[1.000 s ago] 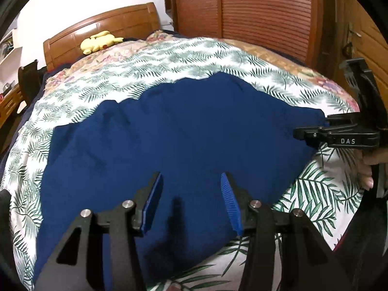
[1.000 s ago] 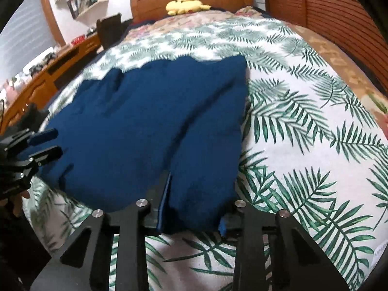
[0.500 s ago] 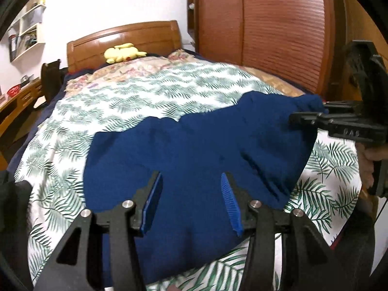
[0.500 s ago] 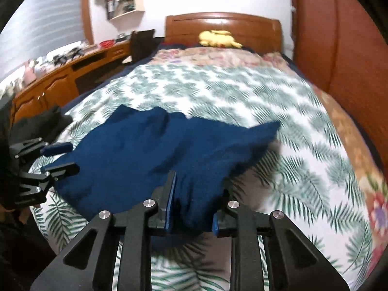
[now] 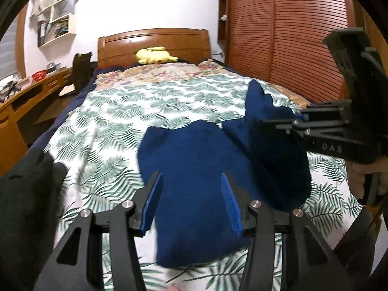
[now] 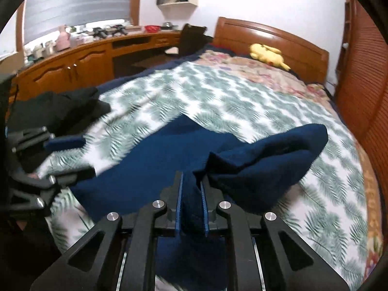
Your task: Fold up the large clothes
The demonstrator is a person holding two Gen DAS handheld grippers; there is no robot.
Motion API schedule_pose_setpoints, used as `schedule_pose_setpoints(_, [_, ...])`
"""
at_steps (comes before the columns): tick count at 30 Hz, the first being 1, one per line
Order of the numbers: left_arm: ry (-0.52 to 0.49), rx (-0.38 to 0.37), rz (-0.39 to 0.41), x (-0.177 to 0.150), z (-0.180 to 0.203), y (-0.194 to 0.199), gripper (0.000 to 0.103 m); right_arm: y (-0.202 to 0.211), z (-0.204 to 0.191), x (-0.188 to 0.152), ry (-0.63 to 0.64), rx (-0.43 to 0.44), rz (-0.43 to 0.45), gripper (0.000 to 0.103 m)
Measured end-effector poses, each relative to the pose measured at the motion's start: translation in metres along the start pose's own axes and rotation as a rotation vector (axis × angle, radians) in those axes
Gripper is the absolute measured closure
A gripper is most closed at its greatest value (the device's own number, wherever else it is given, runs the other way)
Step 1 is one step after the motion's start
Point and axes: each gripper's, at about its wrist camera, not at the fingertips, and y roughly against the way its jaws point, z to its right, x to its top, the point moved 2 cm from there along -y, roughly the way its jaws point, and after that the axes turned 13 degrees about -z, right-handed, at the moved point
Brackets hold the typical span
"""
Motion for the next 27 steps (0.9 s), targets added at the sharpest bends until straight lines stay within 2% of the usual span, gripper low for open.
schedule_pose_setpoints(4, [0.035, 0.004, 0.0, -0.009, -0.023, 0.008, 0.054, -0.007, -0.024, 0.021, 0.012, 0.068, 0.011, 0.097])
schedule_pose_setpoints(7, [0.062, 0.007, 0.011, -0.013, -0.038, 0.016, 0.054, -0.014, -0.045, 0.032, 0.015, 0.168, 0.015, 0.099])
schedule_pose_setpoints(11, [0.11, 0.032, 0.009, -0.019, -0.06, 0.018, 0.054, -0.028, -0.069, 0.03, 0.055, 0.199, -0.014, 0.099])
schedule_pose_setpoints(17, [0.127, 0.041, 0.013, -0.019, -0.069, 0.015, 0.054, -0.042, -0.074, 0.021, 0.041, 0.217, -0.065, 0.095])
schedule_pose_setpoints(18, [0.125, 0.041, 0.011, -0.019, -0.068, 0.013, 0.054, -0.042, -0.073, 0.02, 0.043, 0.214, -0.07, 0.091])
schedule_pose_setpoints(20, [0.118, 0.036, 0.008, -0.017, -0.065, 0.01, 0.054, -0.036, -0.069, 0.019, 0.037, 0.214, -0.068, 0.073])
schedule_pose_setpoints(21, [0.114, 0.033, 0.009, -0.016, -0.062, 0.01, 0.054, -0.03, -0.066, 0.02, 0.03, 0.22, -0.058, 0.055])
schedule_pose_setpoints(22, [0.11, 0.031, 0.008, -0.015, -0.061, 0.01, 0.054, -0.022, -0.062, 0.021, 0.022, 0.229, -0.035, 0.047])
schedule_pose_setpoints(25, [0.095, 0.019, 0.012, -0.011, -0.052, 0.009, 0.054, -0.007, -0.048, 0.017, 0.004, 0.199, 0.0, 0.046])
schedule_pose_setpoints(27, [0.081, 0.005, 0.013, -0.009, -0.045, 0.008, 0.054, -0.002, -0.034, 0.008, -0.005, 0.138, -0.004, 0.046])
